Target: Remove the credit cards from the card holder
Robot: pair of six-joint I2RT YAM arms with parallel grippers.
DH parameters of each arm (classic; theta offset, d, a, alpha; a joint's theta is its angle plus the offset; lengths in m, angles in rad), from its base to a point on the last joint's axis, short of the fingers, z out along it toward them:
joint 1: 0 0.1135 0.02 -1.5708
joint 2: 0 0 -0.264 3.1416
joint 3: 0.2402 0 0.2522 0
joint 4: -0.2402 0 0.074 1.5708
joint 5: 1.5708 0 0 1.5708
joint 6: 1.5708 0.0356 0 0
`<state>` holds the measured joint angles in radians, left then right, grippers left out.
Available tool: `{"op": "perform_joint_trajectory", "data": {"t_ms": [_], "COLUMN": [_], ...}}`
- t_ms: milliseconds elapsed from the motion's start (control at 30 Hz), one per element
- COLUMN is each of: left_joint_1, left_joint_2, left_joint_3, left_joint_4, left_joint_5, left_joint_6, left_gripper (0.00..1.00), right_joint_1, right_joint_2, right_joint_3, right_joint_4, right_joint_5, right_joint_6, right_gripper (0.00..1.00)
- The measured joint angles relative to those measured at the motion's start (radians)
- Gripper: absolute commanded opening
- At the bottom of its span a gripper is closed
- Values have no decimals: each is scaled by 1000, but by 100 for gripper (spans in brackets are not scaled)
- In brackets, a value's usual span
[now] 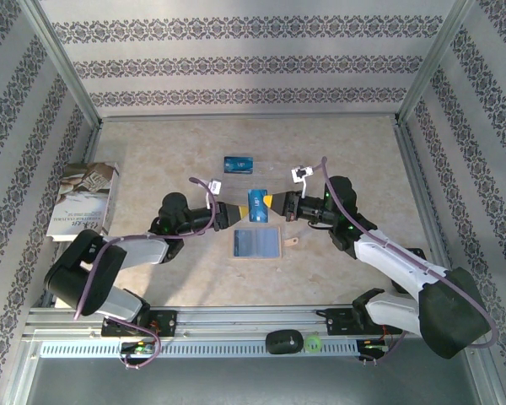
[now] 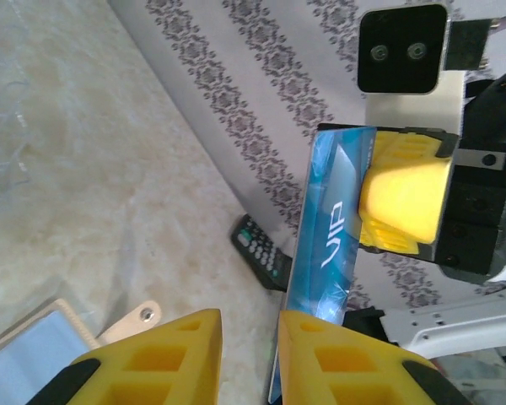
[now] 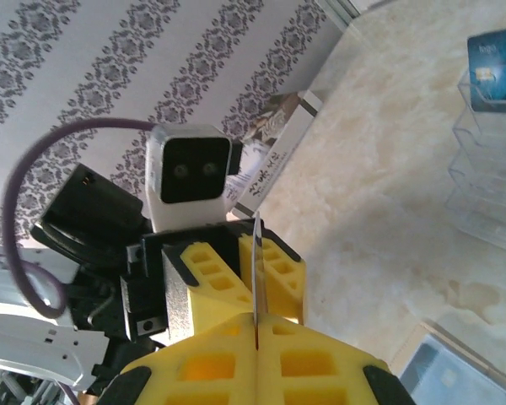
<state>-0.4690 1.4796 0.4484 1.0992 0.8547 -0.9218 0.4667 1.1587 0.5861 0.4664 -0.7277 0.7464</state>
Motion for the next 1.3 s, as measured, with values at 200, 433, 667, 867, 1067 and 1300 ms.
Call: {"op": "perform_joint_trajectory", "data": {"t_ms": [200, 433, 667, 867, 1067, 1300], "left_joint_1": [0, 0, 0, 0, 0, 0], "left_joint_2": [50, 11, -22, -30, -132, -172], "left_joint_3": [-13, -32, -34, -35, -43, -43], "left_joint_4": [173, 204, 201, 171, 70, 23], "left_joint_5": [25, 32, 32, 31, 24, 24], "left_joint_6": [-102, -119, -119, -107, -53, -21], "left_gripper": [24, 25, 24, 24, 28, 30], "right_joint_1": [0, 1, 31, 42, 42, 64], "right_joint_2": [0, 0, 16, 31, -5, -5], "right_joint_3": [0, 0, 0, 0, 1, 23], "right_joint_4": [45, 47, 49, 51, 39, 40], "right_joint_5": [0, 8, 8, 27, 53, 58], "right_joint_6": [18, 18, 22, 23, 22, 22], "right_gripper": [0, 0, 0, 0, 0, 0]}}
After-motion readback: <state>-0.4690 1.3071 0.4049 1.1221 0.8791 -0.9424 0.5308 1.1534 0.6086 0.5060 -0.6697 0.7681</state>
